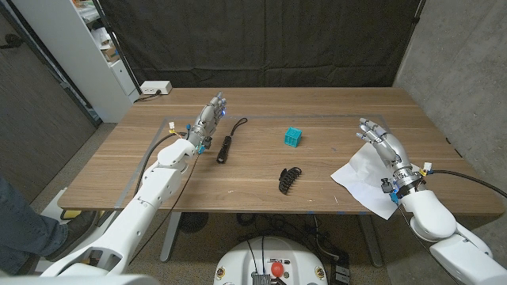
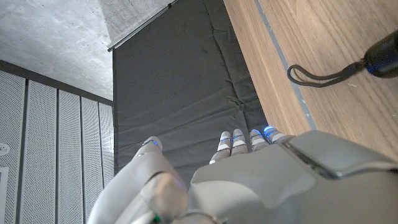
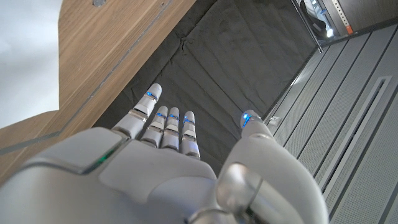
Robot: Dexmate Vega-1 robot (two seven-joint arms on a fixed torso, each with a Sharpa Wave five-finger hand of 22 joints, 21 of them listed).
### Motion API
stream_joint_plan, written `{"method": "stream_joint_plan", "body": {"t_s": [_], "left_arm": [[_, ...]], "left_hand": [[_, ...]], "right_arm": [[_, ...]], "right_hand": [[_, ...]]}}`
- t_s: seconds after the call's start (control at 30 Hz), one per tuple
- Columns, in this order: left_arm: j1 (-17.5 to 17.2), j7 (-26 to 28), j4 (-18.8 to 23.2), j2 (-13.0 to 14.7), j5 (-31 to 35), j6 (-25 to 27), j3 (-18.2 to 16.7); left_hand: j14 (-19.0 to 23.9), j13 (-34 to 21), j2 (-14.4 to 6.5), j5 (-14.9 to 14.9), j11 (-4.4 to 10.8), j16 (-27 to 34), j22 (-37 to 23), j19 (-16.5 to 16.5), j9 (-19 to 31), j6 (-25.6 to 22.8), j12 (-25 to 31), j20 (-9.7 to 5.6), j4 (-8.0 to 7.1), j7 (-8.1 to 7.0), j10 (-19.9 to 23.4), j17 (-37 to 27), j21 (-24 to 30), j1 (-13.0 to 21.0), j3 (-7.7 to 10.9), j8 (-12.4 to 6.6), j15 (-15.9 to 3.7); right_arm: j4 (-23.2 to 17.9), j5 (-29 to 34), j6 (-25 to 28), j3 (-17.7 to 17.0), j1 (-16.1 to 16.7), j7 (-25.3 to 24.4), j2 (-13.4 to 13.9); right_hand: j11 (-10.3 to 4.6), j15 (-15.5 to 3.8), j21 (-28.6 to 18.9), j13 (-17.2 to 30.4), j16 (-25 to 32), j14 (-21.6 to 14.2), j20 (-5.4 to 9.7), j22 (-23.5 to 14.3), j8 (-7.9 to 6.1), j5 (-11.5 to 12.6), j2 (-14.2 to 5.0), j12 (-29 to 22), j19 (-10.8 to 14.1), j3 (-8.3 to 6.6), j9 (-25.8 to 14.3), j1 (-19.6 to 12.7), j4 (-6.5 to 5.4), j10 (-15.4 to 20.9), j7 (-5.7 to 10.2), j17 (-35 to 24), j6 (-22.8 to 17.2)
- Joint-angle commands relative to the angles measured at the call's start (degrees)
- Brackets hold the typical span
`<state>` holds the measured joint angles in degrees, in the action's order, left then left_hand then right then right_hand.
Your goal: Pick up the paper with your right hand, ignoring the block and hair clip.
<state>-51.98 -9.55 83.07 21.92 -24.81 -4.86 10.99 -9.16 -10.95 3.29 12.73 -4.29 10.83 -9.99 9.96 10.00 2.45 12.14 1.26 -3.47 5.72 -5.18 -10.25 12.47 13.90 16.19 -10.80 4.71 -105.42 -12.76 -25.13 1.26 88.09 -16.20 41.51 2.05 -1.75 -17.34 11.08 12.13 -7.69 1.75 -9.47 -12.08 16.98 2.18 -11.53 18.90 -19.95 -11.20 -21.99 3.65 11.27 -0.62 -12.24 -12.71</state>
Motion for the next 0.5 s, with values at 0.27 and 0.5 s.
{"method": "stream_joint_plan", "body": {"t_s": [0.27, 0.5], "left_arm": [[-1.0, -0.3, 0.3, 0.5, -0.8, -0.4, -1.1], [-1.2, -0.2, 0.5, 0.6, -0.9, -0.1, -1.3]], "left_hand": [[-0.3, 0.0, -0.3, 0.0, 0.20, 0.0, -0.3, 2.1, 0.3, -0.6, -0.2, 0.49, 0.33, -0.04, -0.1, -0.1, -0.4, 0.1, -0.12, -0.06, -0.02], [-0.3, 0.0, -0.4, -0.1, 0.25, 0.0, -0.3, 2.1, 0.3, -0.6, -0.2, 0.52, 0.36, -0.02, -0.1, -0.1, -0.4, 0.1, -0.17, -0.07, -0.01]], "right_arm": [[-2.1, 8.2, 3.1, -0.4, 0.4, -2.4, -0.6], [-3.8, 13.1, 5.6, -1.0, 1.2, -3.8, 0.0]], "right_hand": [[-0.11, -0.09, 0.4, 0.1, 0.6, -1.0, 0.02, -0.2, -0.34, 0.4, -0.08, -0.5, 1.0, -0.20, -0.1, -1.0, 0.60, 0.6, 0.26, -0.2, -0.5], [-0.23, -0.25, 0.5, 0.1, 0.6, -1.1, 0.11, -0.2, -0.31, 0.5, -0.04, -0.5, 1.2, -0.21, -0.1, -1.1, 0.73, 0.7, 0.37, -0.1, -0.6]]}}
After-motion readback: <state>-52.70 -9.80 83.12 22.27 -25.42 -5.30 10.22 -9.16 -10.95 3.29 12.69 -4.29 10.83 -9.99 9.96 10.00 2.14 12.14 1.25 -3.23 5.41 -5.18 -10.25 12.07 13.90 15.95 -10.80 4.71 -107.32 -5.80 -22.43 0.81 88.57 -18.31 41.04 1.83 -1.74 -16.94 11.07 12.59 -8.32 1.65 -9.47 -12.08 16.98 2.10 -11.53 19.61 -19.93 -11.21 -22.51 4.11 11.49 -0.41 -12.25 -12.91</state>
